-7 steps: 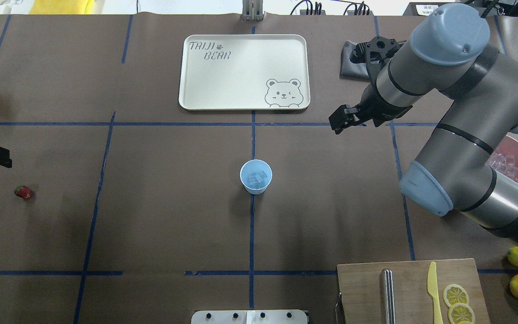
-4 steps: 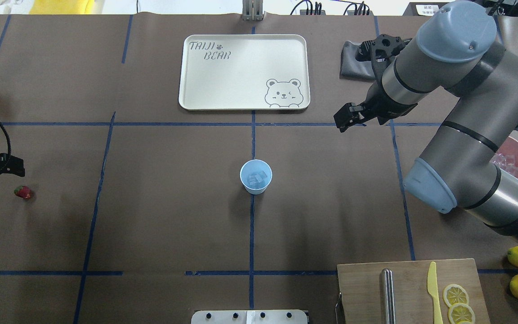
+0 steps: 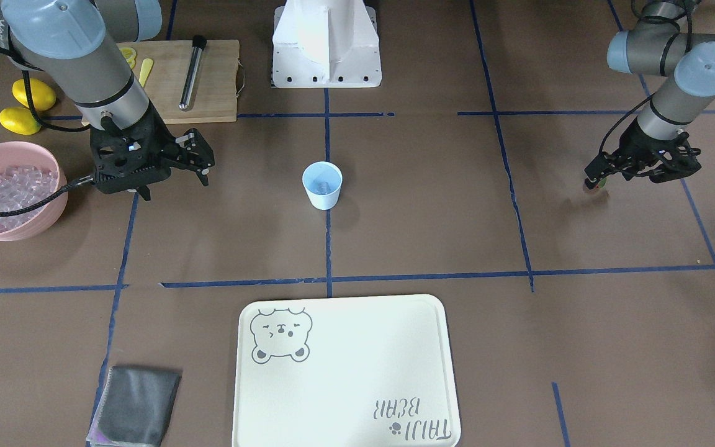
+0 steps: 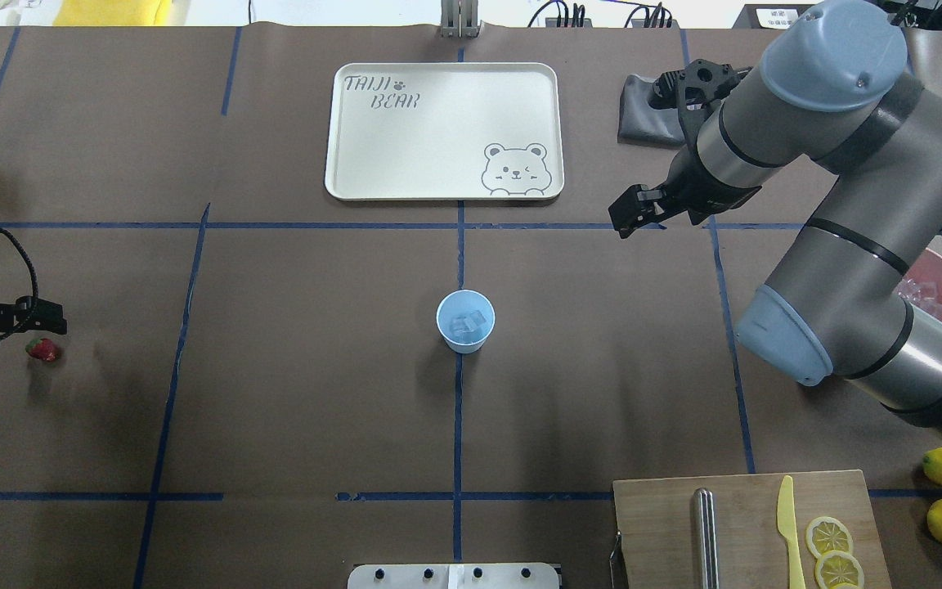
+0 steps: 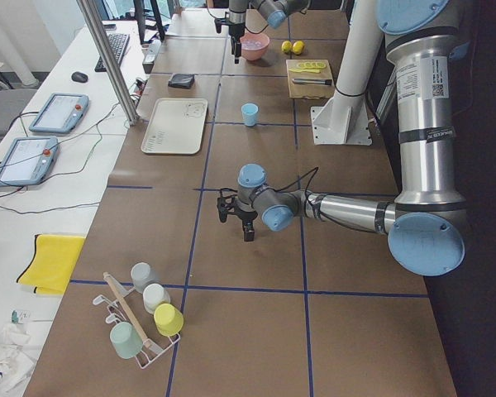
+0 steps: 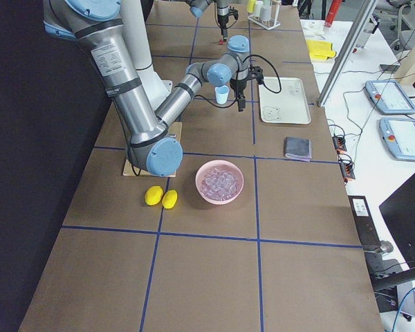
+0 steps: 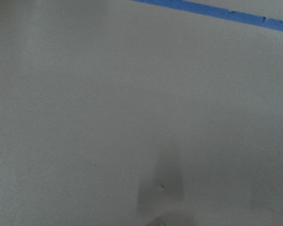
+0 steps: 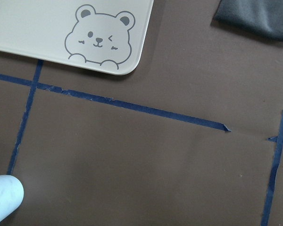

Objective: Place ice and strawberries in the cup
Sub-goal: 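Close the left gripper on the red strawberry and lift it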

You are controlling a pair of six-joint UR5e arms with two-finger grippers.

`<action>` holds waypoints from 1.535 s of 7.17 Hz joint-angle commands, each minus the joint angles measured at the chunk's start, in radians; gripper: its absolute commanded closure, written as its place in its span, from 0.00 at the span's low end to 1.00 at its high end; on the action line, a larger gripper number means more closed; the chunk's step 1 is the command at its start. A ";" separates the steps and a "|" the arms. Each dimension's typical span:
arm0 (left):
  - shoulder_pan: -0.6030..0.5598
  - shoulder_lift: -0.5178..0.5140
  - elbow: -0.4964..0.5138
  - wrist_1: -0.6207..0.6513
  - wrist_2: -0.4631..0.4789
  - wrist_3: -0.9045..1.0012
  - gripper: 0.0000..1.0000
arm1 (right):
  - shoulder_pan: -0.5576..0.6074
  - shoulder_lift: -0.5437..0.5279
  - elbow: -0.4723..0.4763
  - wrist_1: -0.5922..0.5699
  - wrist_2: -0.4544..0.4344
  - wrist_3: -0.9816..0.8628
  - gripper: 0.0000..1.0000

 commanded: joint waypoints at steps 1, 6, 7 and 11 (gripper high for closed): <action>0.023 0.000 0.006 -0.007 0.022 -0.006 0.02 | 0.000 -0.004 0.007 -0.002 0.000 0.000 0.01; 0.027 0.004 0.008 -0.004 0.022 -0.006 0.50 | 0.000 -0.010 0.014 -0.006 0.000 0.000 0.01; 0.027 0.004 0.008 -0.004 0.022 -0.006 0.55 | 0.000 -0.010 0.014 -0.006 0.000 0.000 0.01; 0.027 0.038 -0.023 -0.002 0.014 0.005 0.97 | 0.002 -0.015 0.030 -0.011 0.000 0.002 0.01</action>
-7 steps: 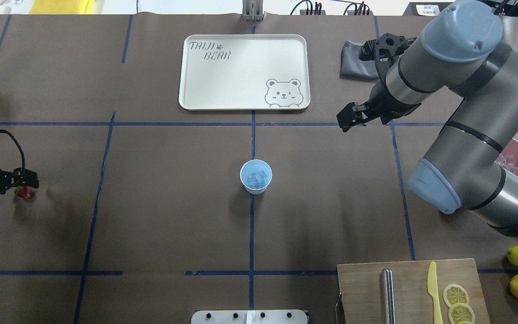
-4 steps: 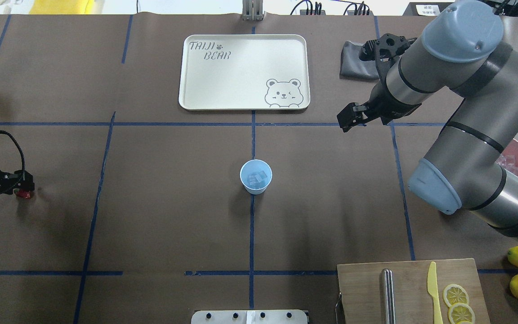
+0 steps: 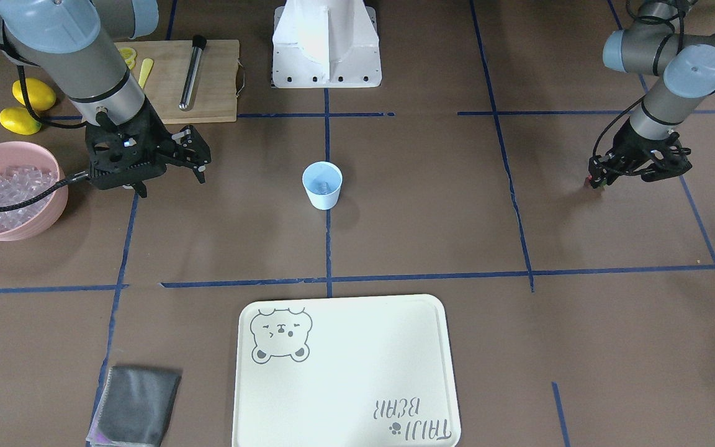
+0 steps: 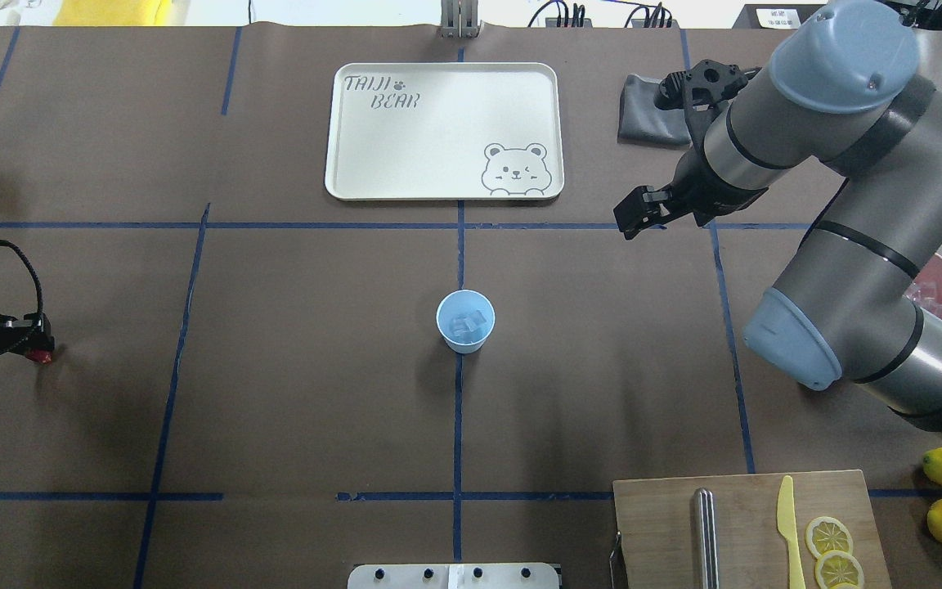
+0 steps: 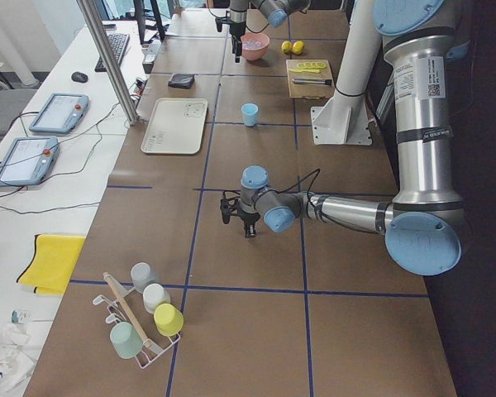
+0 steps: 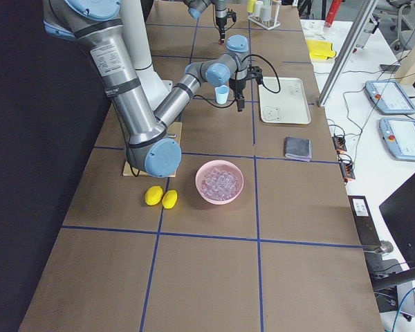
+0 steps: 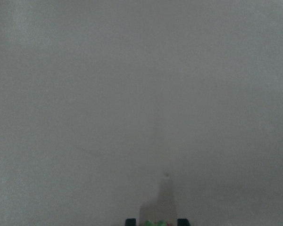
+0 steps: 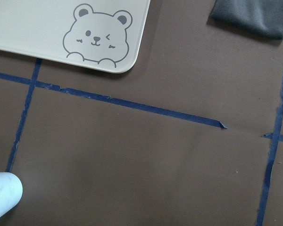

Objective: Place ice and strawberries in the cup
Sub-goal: 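Close the left gripper on the red strawberry and lift it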

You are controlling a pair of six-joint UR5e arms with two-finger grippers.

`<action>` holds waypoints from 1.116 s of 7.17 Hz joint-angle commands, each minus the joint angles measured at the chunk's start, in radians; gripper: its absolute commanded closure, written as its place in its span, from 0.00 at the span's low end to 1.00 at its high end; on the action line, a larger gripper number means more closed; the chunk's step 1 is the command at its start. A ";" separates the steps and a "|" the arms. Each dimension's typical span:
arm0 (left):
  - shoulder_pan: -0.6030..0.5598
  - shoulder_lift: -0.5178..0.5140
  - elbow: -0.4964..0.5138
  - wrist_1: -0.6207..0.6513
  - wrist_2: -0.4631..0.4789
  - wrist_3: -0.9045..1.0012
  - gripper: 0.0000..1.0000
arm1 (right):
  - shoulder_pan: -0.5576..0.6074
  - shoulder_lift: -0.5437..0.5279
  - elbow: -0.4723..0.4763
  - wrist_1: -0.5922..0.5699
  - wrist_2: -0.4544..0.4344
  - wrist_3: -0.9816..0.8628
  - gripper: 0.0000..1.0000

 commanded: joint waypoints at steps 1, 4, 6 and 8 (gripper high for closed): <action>-0.006 0.024 -0.038 0.012 -0.014 0.008 1.00 | 0.000 -0.010 0.019 -0.002 0.003 0.001 0.01; -0.061 0.002 -0.255 0.325 -0.078 0.009 1.00 | 0.034 -0.037 0.042 0.000 0.042 -0.001 0.01; -0.061 -0.188 -0.341 0.589 -0.074 0.003 1.00 | 0.087 -0.105 0.059 0.001 0.046 -0.103 0.01; -0.043 -0.403 -0.340 0.729 -0.077 -0.093 1.00 | 0.170 -0.184 0.058 0.006 0.049 -0.243 0.01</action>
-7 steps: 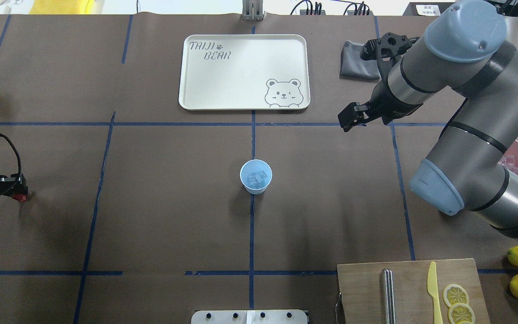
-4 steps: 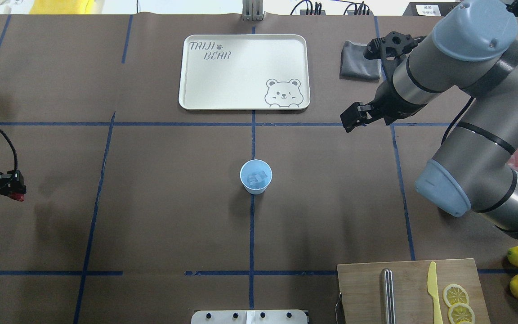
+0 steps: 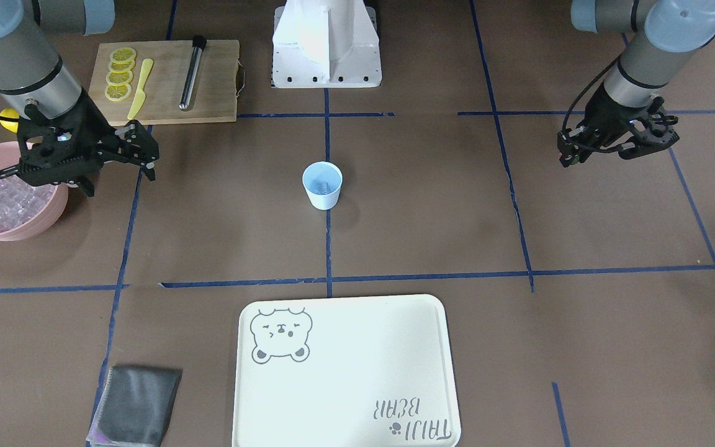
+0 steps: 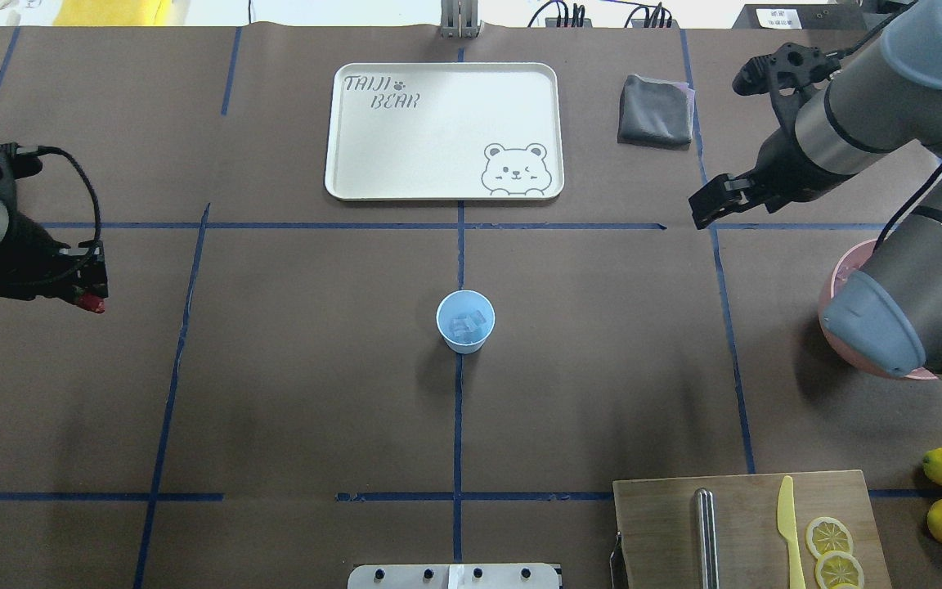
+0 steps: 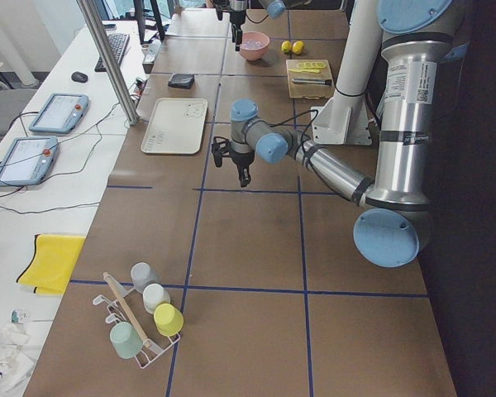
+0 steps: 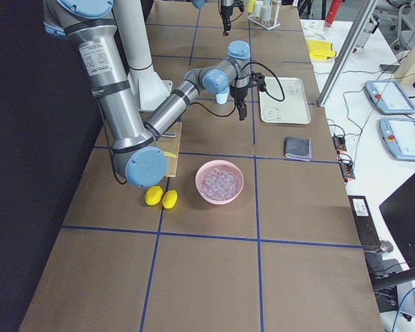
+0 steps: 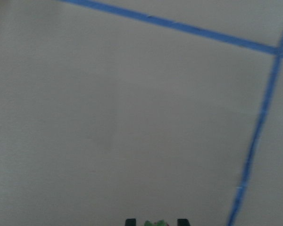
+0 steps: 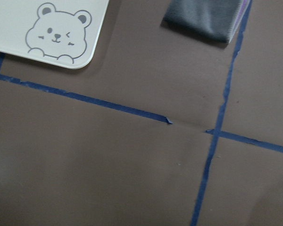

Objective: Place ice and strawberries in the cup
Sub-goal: 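Carry the strawberry with the left gripper over the blue cup while the right arm withdraws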

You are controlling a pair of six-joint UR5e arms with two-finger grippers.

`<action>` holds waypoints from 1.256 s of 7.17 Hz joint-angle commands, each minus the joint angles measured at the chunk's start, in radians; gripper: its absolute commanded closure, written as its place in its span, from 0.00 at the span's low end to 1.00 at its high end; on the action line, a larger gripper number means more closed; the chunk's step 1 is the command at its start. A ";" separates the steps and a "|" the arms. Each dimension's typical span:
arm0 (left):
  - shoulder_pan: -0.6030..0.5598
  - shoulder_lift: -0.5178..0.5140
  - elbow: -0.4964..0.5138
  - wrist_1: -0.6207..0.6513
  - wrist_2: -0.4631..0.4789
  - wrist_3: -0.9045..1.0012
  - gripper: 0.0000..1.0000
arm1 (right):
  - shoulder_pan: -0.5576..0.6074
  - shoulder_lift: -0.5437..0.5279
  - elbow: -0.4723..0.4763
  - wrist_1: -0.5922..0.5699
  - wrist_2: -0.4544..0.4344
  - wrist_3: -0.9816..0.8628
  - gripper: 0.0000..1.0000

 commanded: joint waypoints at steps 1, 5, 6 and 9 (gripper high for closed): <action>0.067 -0.196 0.004 0.090 -0.002 -0.156 1.00 | 0.105 -0.084 -0.009 0.003 0.034 -0.176 0.01; 0.201 -0.468 0.145 0.061 0.009 -0.436 1.00 | 0.262 -0.149 -0.103 0.006 0.100 -0.411 0.01; 0.207 -0.500 0.200 -0.007 0.025 -0.472 1.00 | 0.297 -0.155 -0.133 0.006 0.149 -0.465 0.01; 0.267 -0.594 0.378 -0.204 0.088 -0.594 1.00 | 0.374 -0.196 -0.151 0.006 0.209 -0.563 0.01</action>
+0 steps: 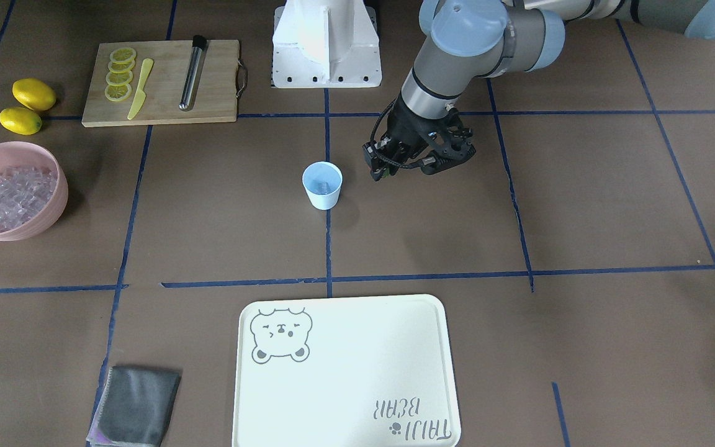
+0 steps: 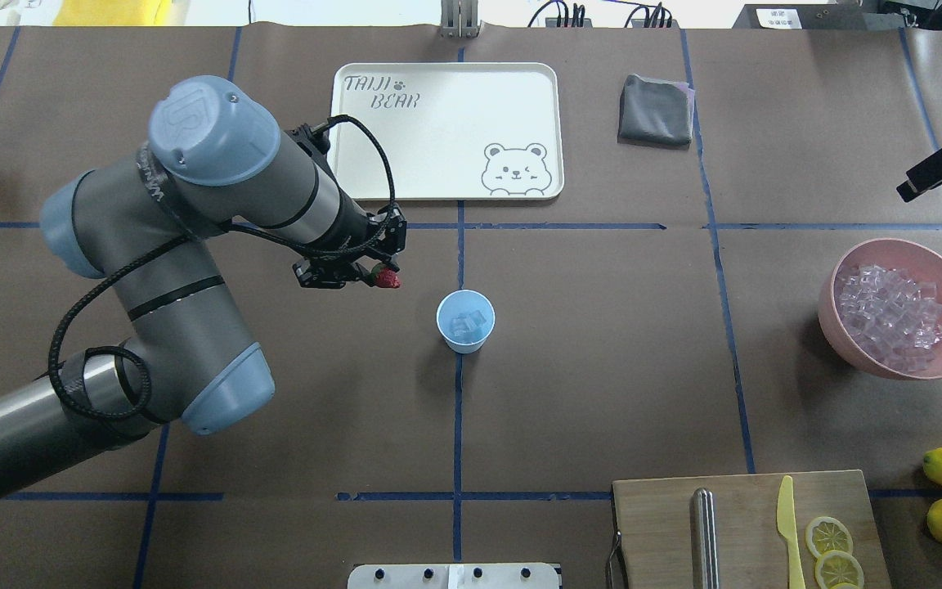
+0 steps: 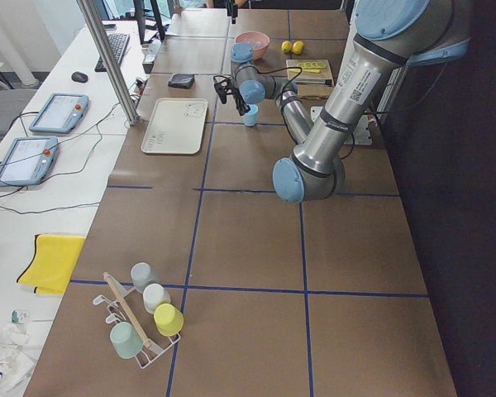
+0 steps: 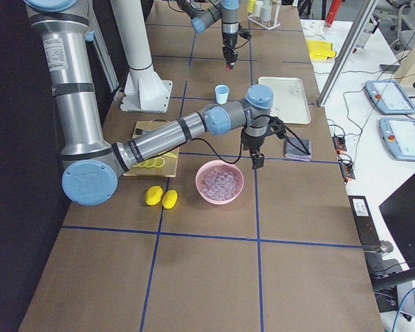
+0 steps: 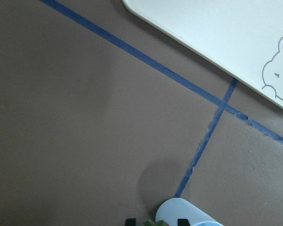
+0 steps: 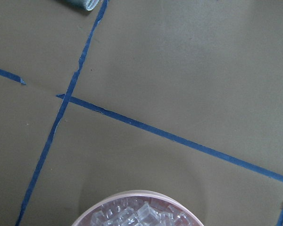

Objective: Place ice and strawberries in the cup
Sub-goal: 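Carry the strawberry with the left gripper over the blue cup while the right arm withdraws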

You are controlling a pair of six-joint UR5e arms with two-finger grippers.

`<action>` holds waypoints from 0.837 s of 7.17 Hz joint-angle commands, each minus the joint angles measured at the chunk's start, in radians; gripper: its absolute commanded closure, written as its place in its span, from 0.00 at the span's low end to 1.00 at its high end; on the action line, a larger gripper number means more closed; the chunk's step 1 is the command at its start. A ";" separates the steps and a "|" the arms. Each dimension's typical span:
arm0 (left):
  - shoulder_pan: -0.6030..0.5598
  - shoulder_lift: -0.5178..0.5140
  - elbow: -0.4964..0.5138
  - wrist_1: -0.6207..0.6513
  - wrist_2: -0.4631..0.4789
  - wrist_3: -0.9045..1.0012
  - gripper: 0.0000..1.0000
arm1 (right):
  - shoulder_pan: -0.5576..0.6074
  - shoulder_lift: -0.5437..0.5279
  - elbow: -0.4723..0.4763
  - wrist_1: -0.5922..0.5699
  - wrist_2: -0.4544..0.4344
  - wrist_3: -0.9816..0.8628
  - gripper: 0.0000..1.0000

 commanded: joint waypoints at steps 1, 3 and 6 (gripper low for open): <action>0.050 -0.075 0.078 -0.045 0.055 -0.054 1.00 | 0.043 -0.043 -0.004 0.002 0.058 -0.058 0.01; 0.083 -0.088 0.096 -0.047 0.081 -0.068 1.00 | 0.063 -0.060 -0.002 0.002 0.072 -0.081 0.01; 0.119 -0.111 0.113 -0.048 0.114 -0.069 0.94 | 0.065 -0.065 -0.002 0.002 0.072 -0.083 0.01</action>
